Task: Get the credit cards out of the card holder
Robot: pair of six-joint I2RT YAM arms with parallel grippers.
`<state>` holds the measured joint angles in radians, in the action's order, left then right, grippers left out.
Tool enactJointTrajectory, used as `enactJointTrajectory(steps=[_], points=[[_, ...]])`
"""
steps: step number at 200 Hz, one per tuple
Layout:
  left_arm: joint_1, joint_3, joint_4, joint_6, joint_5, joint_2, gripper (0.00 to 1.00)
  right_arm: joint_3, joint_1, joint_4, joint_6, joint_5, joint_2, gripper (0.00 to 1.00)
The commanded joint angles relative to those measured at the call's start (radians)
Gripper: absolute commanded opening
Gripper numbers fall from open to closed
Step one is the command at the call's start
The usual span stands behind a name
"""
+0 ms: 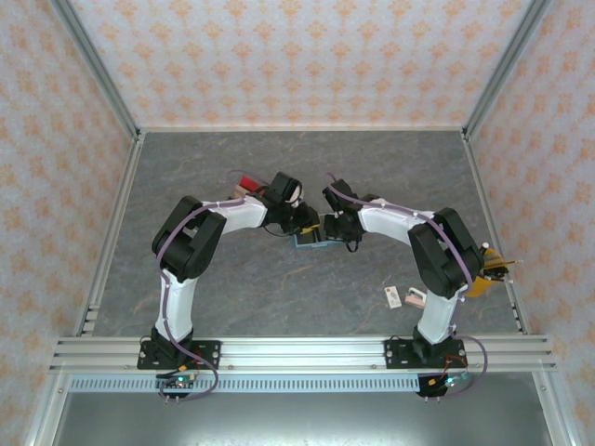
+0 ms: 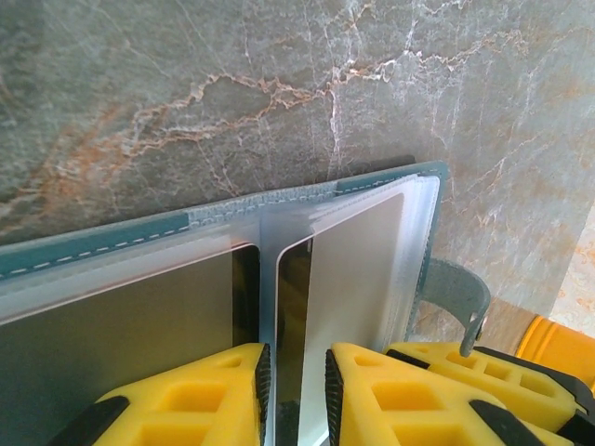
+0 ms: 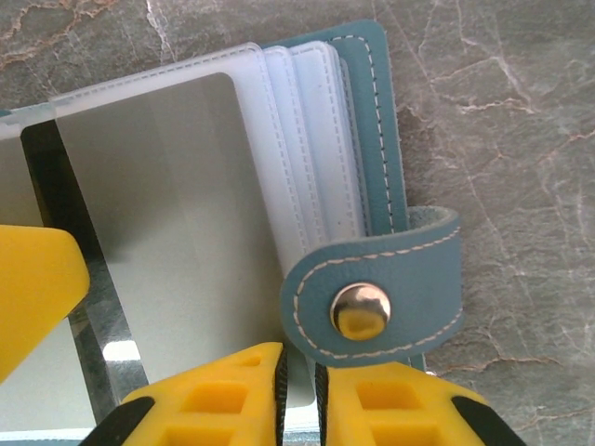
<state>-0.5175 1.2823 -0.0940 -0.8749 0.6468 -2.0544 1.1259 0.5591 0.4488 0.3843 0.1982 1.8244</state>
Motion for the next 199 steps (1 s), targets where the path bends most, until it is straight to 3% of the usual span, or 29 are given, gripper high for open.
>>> enactJointTrajectory(steps=[1, 114, 199], points=[[-0.013, 0.032, -0.05, 0.047, 0.002, -0.015, 0.26, 0.001, -0.002, 0.036, -0.005, 0.013, 0.043, 0.19], [-0.01, 0.023, 0.031, 0.106, 0.074, -0.03, 0.24, 0.004, -0.003, 0.037, -0.005, 0.018, 0.048, 0.19], [0.019, -0.069, 0.14, 0.091, 0.104, 0.035, 0.07, 0.006, -0.004, 0.045, -0.002, 0.01, 0.056, 0.19]])
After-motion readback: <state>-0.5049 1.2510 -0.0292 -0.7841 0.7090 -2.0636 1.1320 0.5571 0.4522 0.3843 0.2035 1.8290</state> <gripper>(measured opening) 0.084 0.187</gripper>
